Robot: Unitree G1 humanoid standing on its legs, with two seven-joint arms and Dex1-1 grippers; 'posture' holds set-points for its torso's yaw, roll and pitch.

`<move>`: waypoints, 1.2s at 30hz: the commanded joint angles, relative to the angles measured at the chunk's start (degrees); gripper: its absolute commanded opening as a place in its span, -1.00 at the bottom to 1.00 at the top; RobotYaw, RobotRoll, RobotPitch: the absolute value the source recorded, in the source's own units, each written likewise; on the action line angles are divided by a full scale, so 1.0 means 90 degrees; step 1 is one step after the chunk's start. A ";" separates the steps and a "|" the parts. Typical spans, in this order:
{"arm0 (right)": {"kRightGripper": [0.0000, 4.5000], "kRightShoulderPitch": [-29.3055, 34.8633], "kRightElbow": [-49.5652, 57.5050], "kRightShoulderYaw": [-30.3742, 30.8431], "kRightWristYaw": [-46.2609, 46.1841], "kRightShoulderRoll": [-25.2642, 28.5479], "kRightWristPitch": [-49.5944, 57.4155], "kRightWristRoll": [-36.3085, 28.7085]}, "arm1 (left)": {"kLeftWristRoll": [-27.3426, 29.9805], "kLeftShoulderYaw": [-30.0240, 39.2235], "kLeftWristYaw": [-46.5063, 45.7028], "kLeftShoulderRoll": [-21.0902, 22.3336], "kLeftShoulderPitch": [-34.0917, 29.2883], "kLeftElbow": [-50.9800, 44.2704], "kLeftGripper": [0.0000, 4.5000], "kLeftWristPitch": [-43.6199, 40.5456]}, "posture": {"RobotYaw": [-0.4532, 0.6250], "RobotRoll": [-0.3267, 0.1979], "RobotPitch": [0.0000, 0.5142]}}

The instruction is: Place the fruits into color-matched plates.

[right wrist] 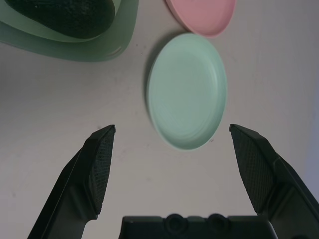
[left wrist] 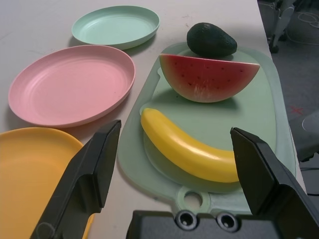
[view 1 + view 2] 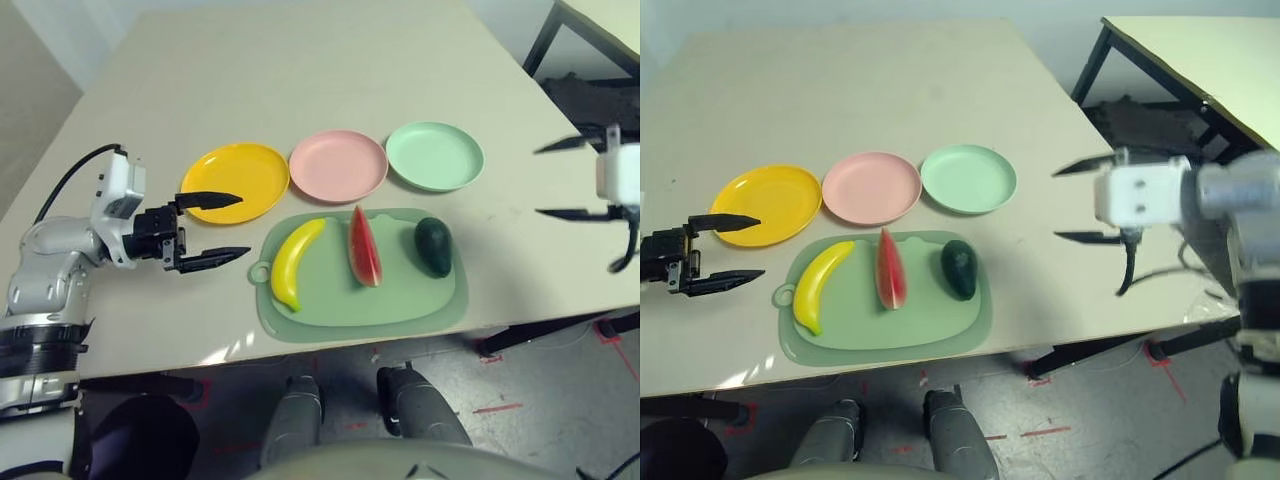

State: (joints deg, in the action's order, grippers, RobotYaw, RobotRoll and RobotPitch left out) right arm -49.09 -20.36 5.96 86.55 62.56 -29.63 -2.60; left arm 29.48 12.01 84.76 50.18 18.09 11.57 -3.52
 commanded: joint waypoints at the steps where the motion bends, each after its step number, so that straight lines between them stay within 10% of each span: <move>1: 1.00 -0.0615 -0.0186 0.0651 0.0574 -0.0229 -0.0722 0.0107 | -0.0035 -0.0090 0.0103 0.0049 0.0022 -0.0006 0.99 -0.0049 | -0.32 0.25 -0.31; 16: 1.00 -0.2448 -0.0885 0.4260 0.0661 -0.0420 -0.3025 -0.0543 | -0.0291 -0.0094 0.0130 0.0112 -0.0030 0.0112 0.99 0.0193 | -0.28 0.25 -0.29; 36: 1.00 -0.2631 -0.1605 0.4928 0.0661 -0.1455 -0.3309 -0.0510 | -0.0277 -0.0408 0.0169 -0.0007 0.0449 -0.0085 0.99 0.0214 | -0.26 0.25 -0.26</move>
State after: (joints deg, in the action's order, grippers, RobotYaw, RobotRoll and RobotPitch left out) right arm -73.67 -35.16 49.18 92.24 49.71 -59.58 -7.83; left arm 27.02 8.81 86.16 50.33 22.19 11.73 -1.74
